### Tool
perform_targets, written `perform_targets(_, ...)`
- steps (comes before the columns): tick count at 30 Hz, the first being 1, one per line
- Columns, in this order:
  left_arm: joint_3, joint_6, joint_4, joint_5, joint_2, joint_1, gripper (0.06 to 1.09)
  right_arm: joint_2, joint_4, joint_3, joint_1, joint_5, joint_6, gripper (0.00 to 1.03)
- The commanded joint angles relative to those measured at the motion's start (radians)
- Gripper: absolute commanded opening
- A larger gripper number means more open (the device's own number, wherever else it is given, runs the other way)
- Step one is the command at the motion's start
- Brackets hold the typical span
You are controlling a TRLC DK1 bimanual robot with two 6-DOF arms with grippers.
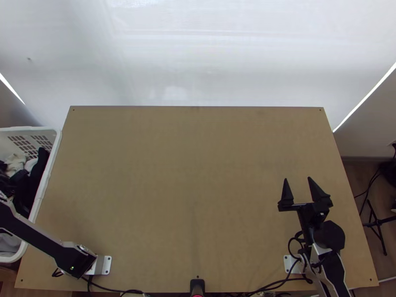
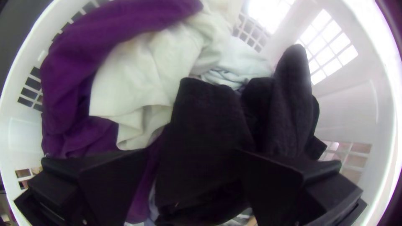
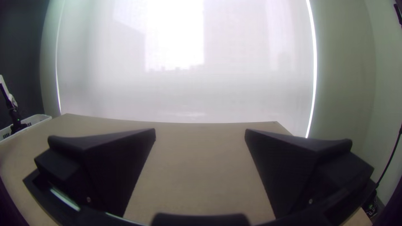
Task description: Fold the t-shirt
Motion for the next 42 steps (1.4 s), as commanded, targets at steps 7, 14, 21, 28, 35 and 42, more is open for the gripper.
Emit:
perform_targets(7, 0.063, 0.046, 0.012, 0.02, -0.012, -0.016, 0.09, 0.0, 0.0, 0.0, 0.0, 0.0, 0.002, 0.99)
perform_targets(14, 0.484, -0.164, -0.198, 0.058, -0.145, 0.052, 0.09, 0.0, 0.0, 0.0, 0.0, 0.0, 0.002, 0.99)
perform_targets(21, 0.625, -0.332, -0.224, 0.203, -0.346, 0.11, 0.09, 0.0, 0.0, 0.002, 0.0, 0.0, 0.002, 0.99)
perform_targets(28, 0.596, -0.454, -0.172, 0.328, -0.546, 0.162, 0.09, 0.0, 0.0, 0.0, 0.0, 0.0, 0.002, 0.99)
perform_targets(35, 0.594, -0.553, -0.085, 0.397, -0.711, 0.188, 0.09, 0.0, 0.0, 0.0, 0.0, 0.0, 0.002, 0.99)
perform_targets(42, 0.594, -0.652, -0.014, 0.462, -0.829, 0.179, 0.09, 0.0, 0.0, 0.0, 0.0, 0.0, 0.002, 0.99)
